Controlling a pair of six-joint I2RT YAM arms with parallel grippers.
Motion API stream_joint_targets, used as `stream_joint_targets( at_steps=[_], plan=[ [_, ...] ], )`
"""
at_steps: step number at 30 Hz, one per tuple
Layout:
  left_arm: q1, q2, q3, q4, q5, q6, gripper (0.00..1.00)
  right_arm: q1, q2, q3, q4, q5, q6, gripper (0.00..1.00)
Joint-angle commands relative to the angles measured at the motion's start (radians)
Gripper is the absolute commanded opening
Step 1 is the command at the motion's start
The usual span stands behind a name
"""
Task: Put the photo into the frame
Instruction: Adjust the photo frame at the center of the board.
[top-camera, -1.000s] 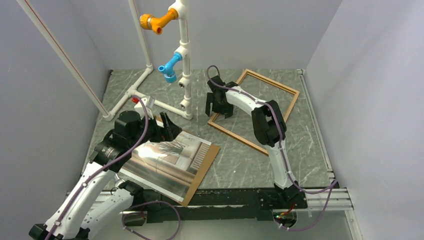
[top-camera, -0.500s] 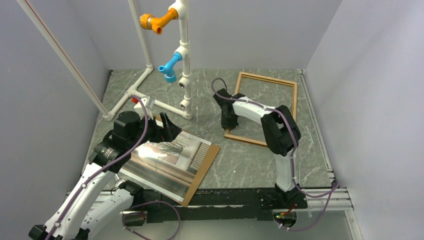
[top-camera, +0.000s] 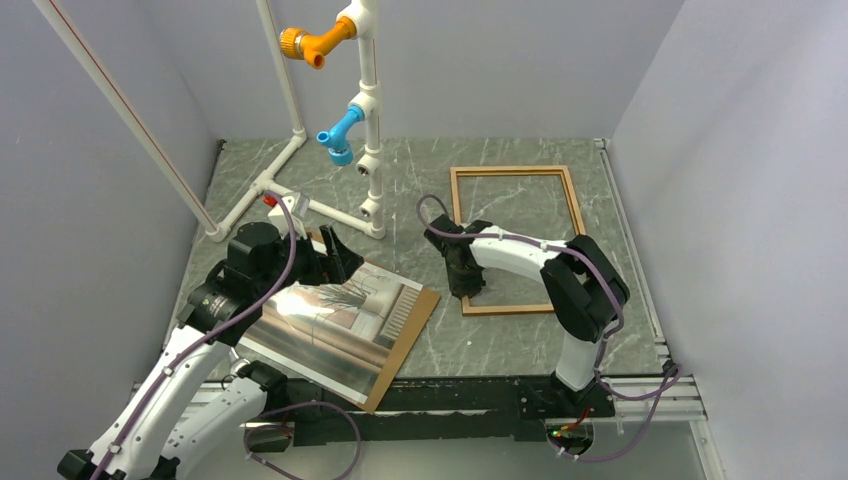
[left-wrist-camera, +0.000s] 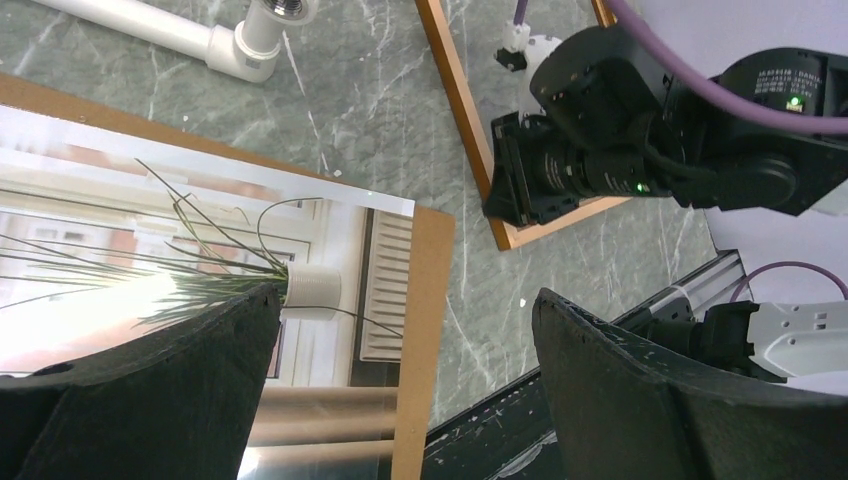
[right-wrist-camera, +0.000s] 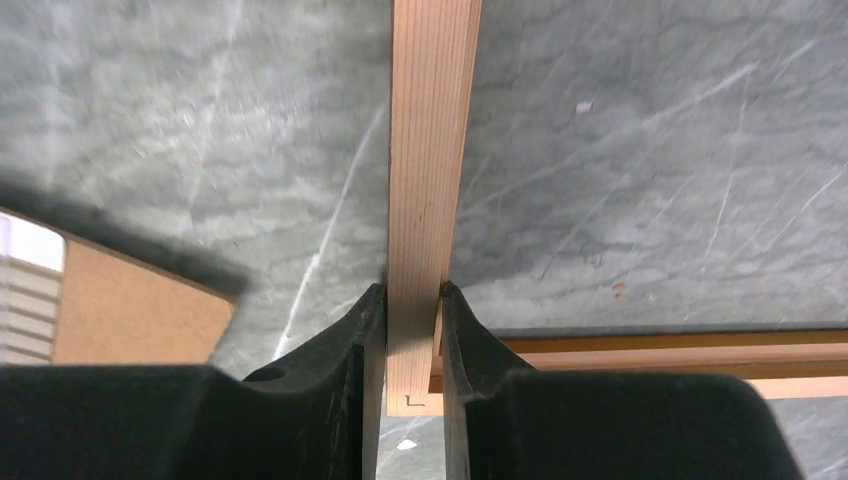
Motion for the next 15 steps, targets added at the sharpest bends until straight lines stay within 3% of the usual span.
stream_joint_targets(
  at_steps=[1, 4, 6, 11, 14, 15],
  plan=[
    [-0.003, 0.002, -0.011, 0.041, 0.007, -0.007, 0.99, 0.029, -0.060, -0.039, -0.034, 0.065, 0.025, 0.14],
    [-0.003, 0.008, -0.017, 0.047, 0.011, -0.009, 0.99, 0.030, -0.079, -0.057, -0.009, 0.064, 0.029, 0.45],
    [-0.003, 0.012, -0.017, 0.045, 0.012, -0.007, 0.99, 0.030, -0.083, -0.046, -0.004, 0.062, 0.030, 0.52],
    [-0.002, 0.017, -0.020, 0.045, 0.009, -0.004, 0.99, 0.029, -0.039, 0.021, 0.003, 0.058, 0.019, 0.52],
    [-0.003, 0.017, -0.022, 0.041, 0.005, -0.001, 0.99, 0.020, 0.016, 0.066, 0.007, 0.069, 0.003, 0.46],
    [-0.003, 0.016, -0.023, 0.040, 0.001, 0.001, 0.99, 0.013, 0.036, 0.079, 0.002, 0.074, -0.002, 0.40]
  ],
)
